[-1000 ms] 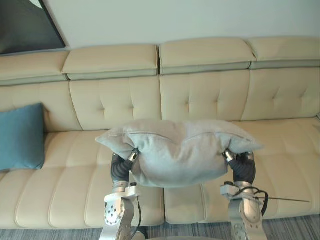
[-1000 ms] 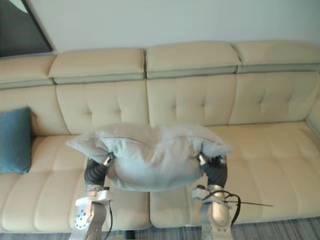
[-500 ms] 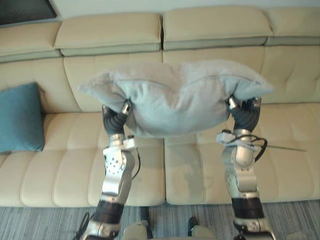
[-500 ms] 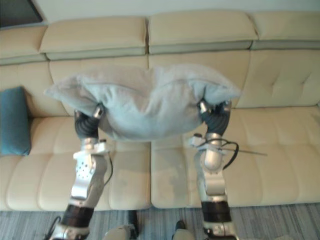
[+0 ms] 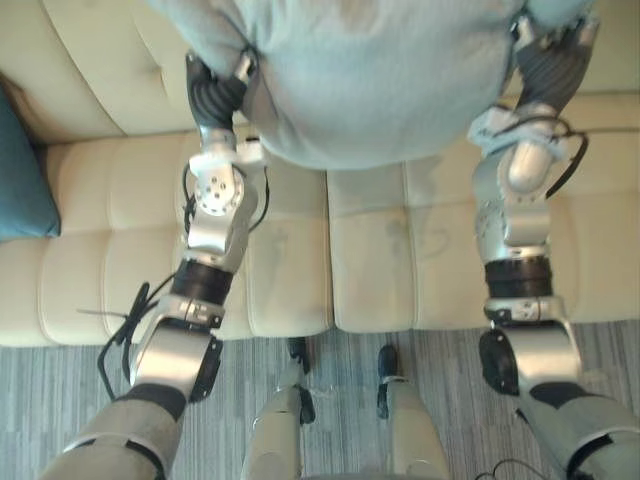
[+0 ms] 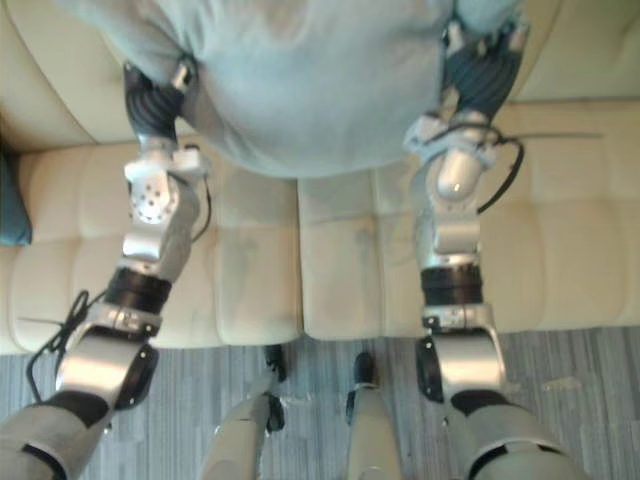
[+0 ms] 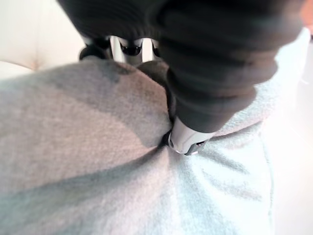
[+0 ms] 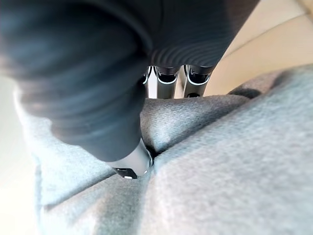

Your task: Pick up cushions and gather them together orderly.

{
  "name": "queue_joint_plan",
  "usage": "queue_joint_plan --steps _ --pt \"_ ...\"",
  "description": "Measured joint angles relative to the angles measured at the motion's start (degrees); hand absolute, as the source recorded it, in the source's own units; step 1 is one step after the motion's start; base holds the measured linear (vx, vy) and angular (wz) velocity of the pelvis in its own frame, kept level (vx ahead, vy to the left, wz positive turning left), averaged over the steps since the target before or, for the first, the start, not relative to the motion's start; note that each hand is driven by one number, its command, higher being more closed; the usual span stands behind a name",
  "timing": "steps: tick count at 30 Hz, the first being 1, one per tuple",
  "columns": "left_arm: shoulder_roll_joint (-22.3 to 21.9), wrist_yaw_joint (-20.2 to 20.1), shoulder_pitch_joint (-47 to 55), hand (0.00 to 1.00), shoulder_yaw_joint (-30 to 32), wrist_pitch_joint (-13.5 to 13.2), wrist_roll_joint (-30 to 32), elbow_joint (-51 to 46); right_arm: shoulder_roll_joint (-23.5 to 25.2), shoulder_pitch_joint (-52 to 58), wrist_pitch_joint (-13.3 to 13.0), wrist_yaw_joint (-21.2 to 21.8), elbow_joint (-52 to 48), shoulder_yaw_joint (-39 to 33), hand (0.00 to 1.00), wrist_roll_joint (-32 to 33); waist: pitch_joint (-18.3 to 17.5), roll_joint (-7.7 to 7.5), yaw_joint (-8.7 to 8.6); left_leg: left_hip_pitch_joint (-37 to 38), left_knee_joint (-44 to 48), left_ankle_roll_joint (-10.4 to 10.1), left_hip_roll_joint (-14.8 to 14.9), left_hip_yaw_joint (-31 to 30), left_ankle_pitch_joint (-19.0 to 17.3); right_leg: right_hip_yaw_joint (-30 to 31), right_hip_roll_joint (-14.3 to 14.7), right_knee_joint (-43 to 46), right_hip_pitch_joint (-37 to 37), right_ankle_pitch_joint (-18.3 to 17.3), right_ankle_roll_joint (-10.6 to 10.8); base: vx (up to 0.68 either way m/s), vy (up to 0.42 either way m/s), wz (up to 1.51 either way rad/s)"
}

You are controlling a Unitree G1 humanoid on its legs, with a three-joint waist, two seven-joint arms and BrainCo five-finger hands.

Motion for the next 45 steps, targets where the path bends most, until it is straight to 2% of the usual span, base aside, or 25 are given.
queue_joint_plan --steps 3,10,13,16,19,20,21,22,23,24,25,28,29,35,39,41,45 --pt "0.0 0.01 -2.04 1.0 0.16 0.0 -0.81 0.69 -0.7 -1.98 0.0 -0.03 0.17 -0.18 1.0 1.47 0.05 0.06 0.14 -3.04 -0.25 -0.21 0.29 -0.23 0.67 -0.17 0.28 0.13 -2.98 0.08 -0.11 0.01 -0.019 0.04" --pt "-0.06 -0.02 -6.56 1.0 0.25 0.21 -0.91 4.9 -0.98 -8.62 0.48 0.1 5.52 -1.38 1.0 5.9 3.11 0.67 0.7 -6.42 -0.56 -1.11 1.27 -1.44 1.38 -0.65 1.07 1.18 -6.35 0.14 -0.19 0.04 -0.033 0.07" --pt "-0.13 -0.5 -8.8 1.0 0.75 0.21 -2.4 6.85 -2.14 -11.68 0.48 1.81 8.98 -1.16 1.0 8.91 4.41 0.69 0.78 -7.31 -0.55 -1.11 1.76 -1.54 1.38 -0.66 1.57 1.2 -6.98 0.14 -0.19 0.05 -0.036 0.04" --pt "0.1 -1.73 -11.9 1.0 1.97 -0.04 -3.14 9.33 -5.89 -15.02 -0.28 4.33 13.54 2.22 1.0 12.46 4.57 0.69 0.78 -8.33 -0.48 -1.11 2.73 -1.81 1.37 -1.53 1.93 1.22 -7.65 0.14 -0.19 0.07 -0.057 0.07" --pt "0.51 -2.64 -13.09 1.0 1.85 0.03 -3.32 11.17 -7.48 -16.29 -0.15 6.53 16.25 4.3 1.0 15.7 4.57 0.69 0.67 -8.33 0.1 -1.11 3.38 -2.07 1.37 -2.11 2.31 4.57 -8.72 0.14 -0.18 0.06 -0.069 0.08" --pt "1.55 -2.73 -13.44 0.0 1.7 0.02 -3.33 12.2 -8.11 -16.69 -0.66 8.21 17.96 6.05 0.0 17.24 4.57 0.7 0.43 -8.27 0.25 -1.11 4.08 -2.21 1.37 -2.13 2.76 8.45 -10.62 0.32 0.1 0.06 -0.091 0.05" --pt "1.99 -2.86 -13.75 0.0 1.6 0.0 -3.34 12.78 -8.44 -16.9 -0.68 8.71 18.48 6.92 0.0 18.06 4.61 0.74 0.36 -8.25 0.31 -1.11 4.51 -2.2 1.37 -1.99 2.92 11.13 -12.09 0.65 0.24 0.03 -0.146 -0.07" --pt "2.82 -3.28 -14.64 0.0 1.38 -0.04 -3.39 13.76 -9.02 -17.92 -0.79 9.84 20.08 8.19 0.0 19.16 4.85 0.89 0.75 -8.31 0.31 -1.13 5.55 -2.22 1.38 -1.77 3.6 11.42 -15.2 -1.74 -1.24 0.01 -0.12 0.03" --pt "3.77 -3.58 -15.4 0.0 1.41 -0.02 -3.42 14.78 -9.75 -19.34 -0.65 10.94 21.94 9.97 0.0 20.51 5.24 -0.06 0.39 -8.21 0.42 -1.56 4.68 -1.42 1.16 -1.79 1.92 -5.66 -11.55 7.25 -1.91 -0.02 -0.119 -0.13" --pt "4.11 -3.63 -15.56 0.0 1.99 -0.23 -3.42 14.61 -10.07 -20.32 -0.5 11.51 22.35 10.64 0.0 20.52 5.6 0.87 1.04 -8.51 0.4 -2.15 5.91 -1.46 0.77 -2.44 3.31 -6.42 -11.16 8.98 -1.87 -0.02 -0.062 -0.21" --pt "5.18 -3.66 -16.12 0.0 2.46 -0.28 -3.44 15.03 -10.14 -21.14 -0.51 12.15 23.2 12.28 0.0 20.56 5.79 0.86 1.06 -9.02 0.87 -2.96 6.67 -0.51 1.34 -2.52 4.06 -8.26 -11.17 10.81 -1.61 -0.02 -0.074 -0.39" --pt "5.27 -3.55 -17.48 0.0 3.02 0.03 -3.28 16.96 -12.07 -21.42 0.25 12.19 26.53 15.4 0.0 20.55 5.81 0.84 0.37 -8.85 1.38 -3.49 7.07 -0.34 1.7 -2.58 4.4 -7.85 -11.15 10.8 -1.63 0.04 -0.095 -0.1" --pt "5.28 -3.53 -18.72 0.0 3.01 0.36 -2.97 18.25 -14.21 -21.15 1.18 11.38 27.88 16.84 0.0 20.51 5.82 0.85 0.12 -8.3 1.64 -3.49 6.84 -0.36 1.7 -2.62 4.21 -7.87 -10.43 10.8 -1.62 0.04 -0.066 0.0" --pt "6.65 -3.53 -17.18 0.0 4.07 1.7 -2.96 19.21 -17.55 -17.34 2.88 9.33 29.28 16.1 0.0 20.33 5.82 0.85 0.0 -7.17 1.66 -3.5 6.07 -0.72 1.68 -3.04 3.38 -7.98 -8.69 10.78 -1.59 0.04 -0.007 0.11" --pt "8.2 -3.39 -10.46 0.0 10.43 2.61 -3.26 19.06 -18.17 -11.46 3.57 7.36 28.59 9.57 0.0 20.34 5.82 0.85 0.07 -6.58 1.21 -3.5 5.15 -0.88 1.68 -2.53 2.86 -7.87 -8.4 10.6 -1.42 0.02 -0.003 0.04" --pt "8.64 -3.46 -5.12 0.0 15.69 2.92 -4.34 18.81 -18.99 -5.71 3.56 6.51 27.52 3.24 0.0 20.3 5.85 0.8 -0.16 -4.7 -0.15 -3.5 4.96 -0.96 1.68 -2.4 2.85 -7.85 -7.16 10.59 -1.41 0.02 -0.022 -0.04" --pt "8.69 -3.9 3.74 0.0 19.24 3.4 -5.15 13.4 -19.28 4.54 3.09 6.19 20.92 -3.64 0.0 19.78 5.82 0.61 -0.97 -1.99 -0.47 -3.45 4.6 -1.47 1.31 -2.06 2.75 -7.81 -4.44 9.43 -0.73 0.0 -0.015 0.04"
